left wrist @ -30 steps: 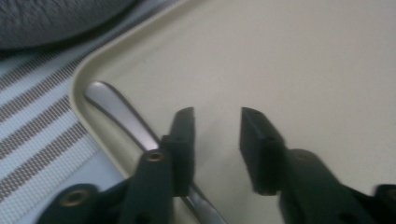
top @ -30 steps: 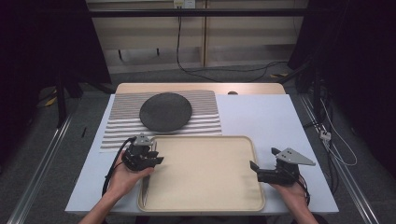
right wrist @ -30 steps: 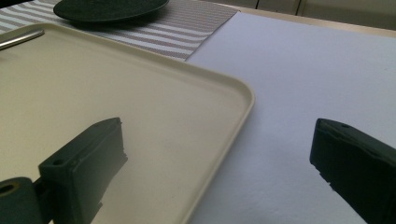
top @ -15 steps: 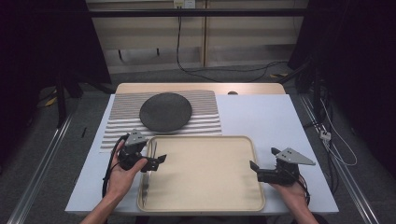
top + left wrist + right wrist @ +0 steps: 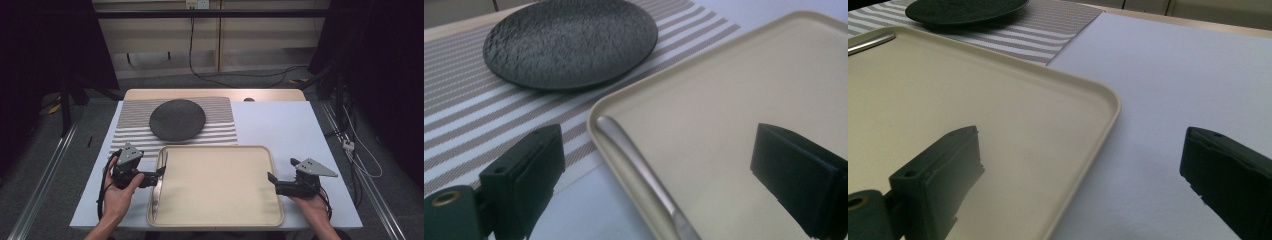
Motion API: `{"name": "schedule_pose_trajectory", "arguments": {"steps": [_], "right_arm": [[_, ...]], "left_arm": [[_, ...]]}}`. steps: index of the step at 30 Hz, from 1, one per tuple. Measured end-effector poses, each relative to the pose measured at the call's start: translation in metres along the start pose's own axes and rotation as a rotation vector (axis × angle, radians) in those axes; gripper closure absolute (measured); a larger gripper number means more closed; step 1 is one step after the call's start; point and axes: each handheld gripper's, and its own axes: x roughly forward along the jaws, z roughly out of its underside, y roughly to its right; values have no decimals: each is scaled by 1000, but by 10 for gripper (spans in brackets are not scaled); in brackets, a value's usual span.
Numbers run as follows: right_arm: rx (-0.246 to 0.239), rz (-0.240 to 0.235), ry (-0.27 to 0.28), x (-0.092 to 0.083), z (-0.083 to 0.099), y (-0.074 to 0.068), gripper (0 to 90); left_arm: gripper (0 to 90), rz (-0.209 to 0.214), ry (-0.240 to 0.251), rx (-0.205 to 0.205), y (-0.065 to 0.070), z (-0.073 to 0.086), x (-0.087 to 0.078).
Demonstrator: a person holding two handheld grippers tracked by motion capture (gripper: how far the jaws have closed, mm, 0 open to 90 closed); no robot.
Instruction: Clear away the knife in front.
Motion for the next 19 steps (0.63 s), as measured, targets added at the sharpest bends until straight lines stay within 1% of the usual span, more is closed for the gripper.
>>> {"name": "schedule_pose_trajectory", "arguments": {"steps": [1,3,5,8,10,14,16,19], "right_arm": [[0,-1,0,0,0,0,33],[2,0,-1,0,0,-1,32],[0,1,-1,0,0,0,32],[0,2,0,-1,1,0,32],[4,4,-3,-2,1,1,32],[5,10,0,-3,2,1,32],[3,13,1,-4,2,2,32],[3,18,0,-4,2,2,32]], "left_arm": [[71,-7,-3,-2,-1,1,-2],[67,-5,4,-19,-4,5,-3],[68,-14,-7,-21,-7,9,-4],[67,-33,-10,-30,-9,18,-3],[68,-33,-7,-42,-12,24,-3],[67,-40,-7,-33,-13,29,-5],[68,-47,2,-46,-14,31,-6],[68,-56,-10,-51,-13,32,-5]]}}
